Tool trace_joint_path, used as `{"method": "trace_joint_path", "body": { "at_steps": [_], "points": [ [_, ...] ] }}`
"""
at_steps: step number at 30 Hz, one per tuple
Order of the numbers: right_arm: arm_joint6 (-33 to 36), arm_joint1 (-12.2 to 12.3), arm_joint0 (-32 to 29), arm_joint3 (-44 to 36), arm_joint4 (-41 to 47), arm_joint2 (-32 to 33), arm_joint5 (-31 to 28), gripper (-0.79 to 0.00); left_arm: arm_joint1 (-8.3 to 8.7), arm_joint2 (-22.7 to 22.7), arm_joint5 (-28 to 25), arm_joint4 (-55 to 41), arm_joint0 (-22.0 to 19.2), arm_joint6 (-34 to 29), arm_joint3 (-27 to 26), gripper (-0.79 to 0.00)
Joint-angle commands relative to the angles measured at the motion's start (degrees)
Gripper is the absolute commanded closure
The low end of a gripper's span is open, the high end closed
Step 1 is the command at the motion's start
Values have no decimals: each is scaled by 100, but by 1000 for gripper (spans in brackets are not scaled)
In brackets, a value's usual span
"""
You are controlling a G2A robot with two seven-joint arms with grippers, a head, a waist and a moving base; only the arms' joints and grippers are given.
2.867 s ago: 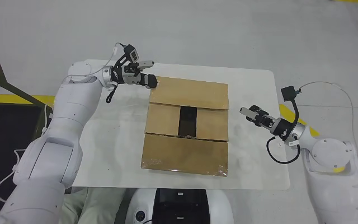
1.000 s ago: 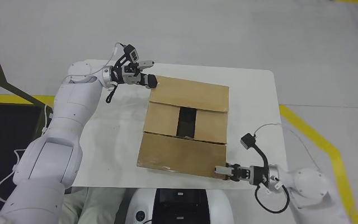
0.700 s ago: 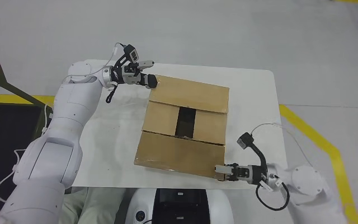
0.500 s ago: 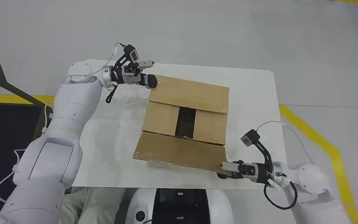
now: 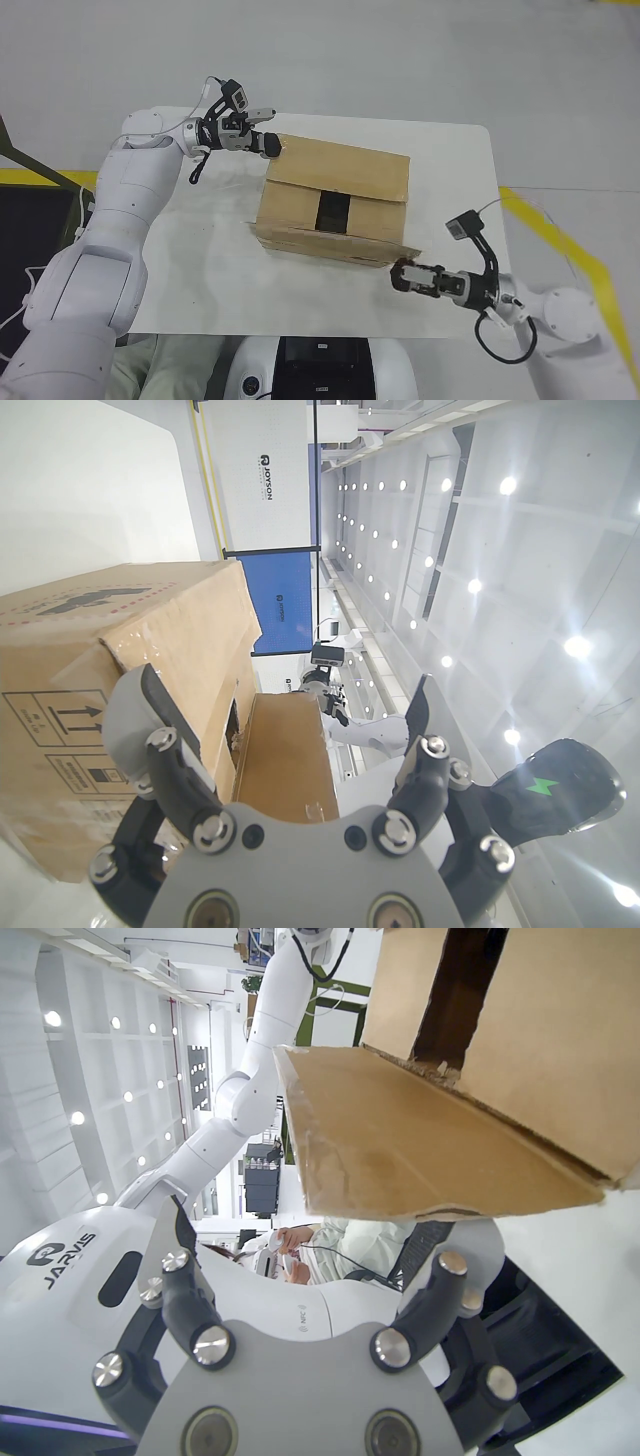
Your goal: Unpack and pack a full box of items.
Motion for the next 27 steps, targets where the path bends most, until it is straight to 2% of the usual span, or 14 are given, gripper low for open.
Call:
{"method": "trace_joint_path", "body": {
  "at_steps": [1, 11, 27],
  "points": [
    [-127, 5, 36, -17, -178, -19, -58, -785, 0, 0, 0, 0, 0, 0, 0, -785],
    [-647, 17, 431, 157, -623, -177, -84, -785, 0, 0, 0, 0, 0, 0, 0, -785],
    [-1094, 7, 1344, 810, -1062, -645, 70, -785, 0, 0, 0, 0, 0, 0, 0, -785]
  ]
}}
